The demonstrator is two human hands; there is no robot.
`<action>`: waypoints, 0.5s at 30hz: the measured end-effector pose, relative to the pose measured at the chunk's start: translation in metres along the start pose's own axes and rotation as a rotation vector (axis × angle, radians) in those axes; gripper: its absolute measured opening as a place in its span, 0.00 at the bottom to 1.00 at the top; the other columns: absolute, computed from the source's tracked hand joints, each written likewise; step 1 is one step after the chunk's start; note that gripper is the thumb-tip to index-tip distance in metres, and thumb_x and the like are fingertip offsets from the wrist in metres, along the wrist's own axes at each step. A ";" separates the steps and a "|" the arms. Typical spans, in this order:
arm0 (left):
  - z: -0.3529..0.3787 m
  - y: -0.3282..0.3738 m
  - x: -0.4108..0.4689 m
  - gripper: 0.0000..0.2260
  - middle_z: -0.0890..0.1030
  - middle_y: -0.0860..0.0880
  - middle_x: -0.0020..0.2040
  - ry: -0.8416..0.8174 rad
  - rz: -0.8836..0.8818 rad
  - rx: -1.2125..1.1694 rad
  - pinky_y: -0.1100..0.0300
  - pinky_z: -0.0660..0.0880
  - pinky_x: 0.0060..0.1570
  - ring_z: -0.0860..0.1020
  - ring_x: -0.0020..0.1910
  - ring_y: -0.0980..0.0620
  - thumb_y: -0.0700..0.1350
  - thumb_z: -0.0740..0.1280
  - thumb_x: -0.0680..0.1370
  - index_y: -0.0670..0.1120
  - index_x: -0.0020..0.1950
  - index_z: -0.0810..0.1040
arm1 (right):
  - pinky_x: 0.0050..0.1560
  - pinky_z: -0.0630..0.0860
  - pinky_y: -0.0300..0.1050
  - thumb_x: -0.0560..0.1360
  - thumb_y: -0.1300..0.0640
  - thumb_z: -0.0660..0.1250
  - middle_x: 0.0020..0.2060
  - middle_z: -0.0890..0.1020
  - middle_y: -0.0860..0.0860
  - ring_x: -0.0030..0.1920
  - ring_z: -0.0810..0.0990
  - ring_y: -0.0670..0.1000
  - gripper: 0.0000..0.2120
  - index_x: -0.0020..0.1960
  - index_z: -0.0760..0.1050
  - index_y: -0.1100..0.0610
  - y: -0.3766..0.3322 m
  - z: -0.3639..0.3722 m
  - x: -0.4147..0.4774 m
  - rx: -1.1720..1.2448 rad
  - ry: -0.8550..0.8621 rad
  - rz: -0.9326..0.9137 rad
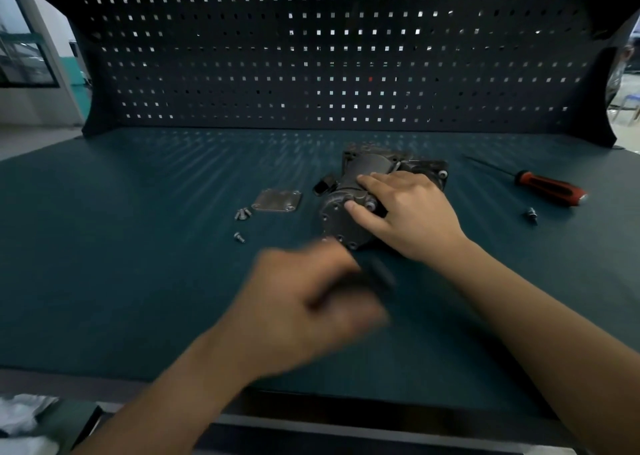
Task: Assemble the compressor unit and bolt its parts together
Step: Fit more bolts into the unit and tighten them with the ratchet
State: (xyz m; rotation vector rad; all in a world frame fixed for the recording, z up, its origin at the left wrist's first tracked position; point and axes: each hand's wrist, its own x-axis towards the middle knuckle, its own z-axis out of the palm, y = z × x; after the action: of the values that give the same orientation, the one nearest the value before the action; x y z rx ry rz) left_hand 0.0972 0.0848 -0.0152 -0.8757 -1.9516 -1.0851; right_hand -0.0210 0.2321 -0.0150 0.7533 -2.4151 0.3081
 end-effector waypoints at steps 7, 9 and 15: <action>-0.001 -0.001 -0.004 0.18 0.70 0.58 0.24 0.505 -0.304 -0.240 0.72 0.63 0.24 0.65 0.22 0.64 0.66 0.58 0.74 0.53 0.34 0.70 | 0.60 0.71 0.53 0.76 0.44 0.62 0.58 0.79 0.61 0.59 0.77 0.59 0.25 0.63 0.74 0.62 -0.001 -0.001 0.000 -0.004 -0.029 0.014; -0.014 -0.016 -0.008 0.20 0.65 0.57 0.21 0.991 -0.610 -0.533 0.67 0.62 0.23 0.63 0.20 0.60 0.62 0.55 0.77 0.51 0.32 0.67 | 0.60 0.71 0.53 0.76 0.45 0.63 0.58 0.79 0.61 0.59 0.77 0.59 0.25 0.63 0.75 0.62 -0.001 -0.002 0.000 0.005 -0.027 0.016; -0.030 -0.031 -0.010 0.20 0.62 0.56 0.21 1.267 -0.847 -0.923 0.69 0.58 0.20 0.61 0.18 0.59 0.61 0.54 0.79 0.49 0.34 0.63 | 0.60 0.71 0.54 0.75 0.45 0.64 0.57 0.79 0.61 0.59 0.77 0.60 0.24 0.62 0.75 0.62 -0.003 -0.003 -0.001 0.018 -0.027 0.031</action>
State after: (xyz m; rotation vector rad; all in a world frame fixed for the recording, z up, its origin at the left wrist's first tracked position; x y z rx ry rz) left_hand 0.0843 0.0435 -0.0249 0.3959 -0.5992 -2.3076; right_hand -0.0172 0.2309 -0.0131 0.7335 -2.4542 0.3347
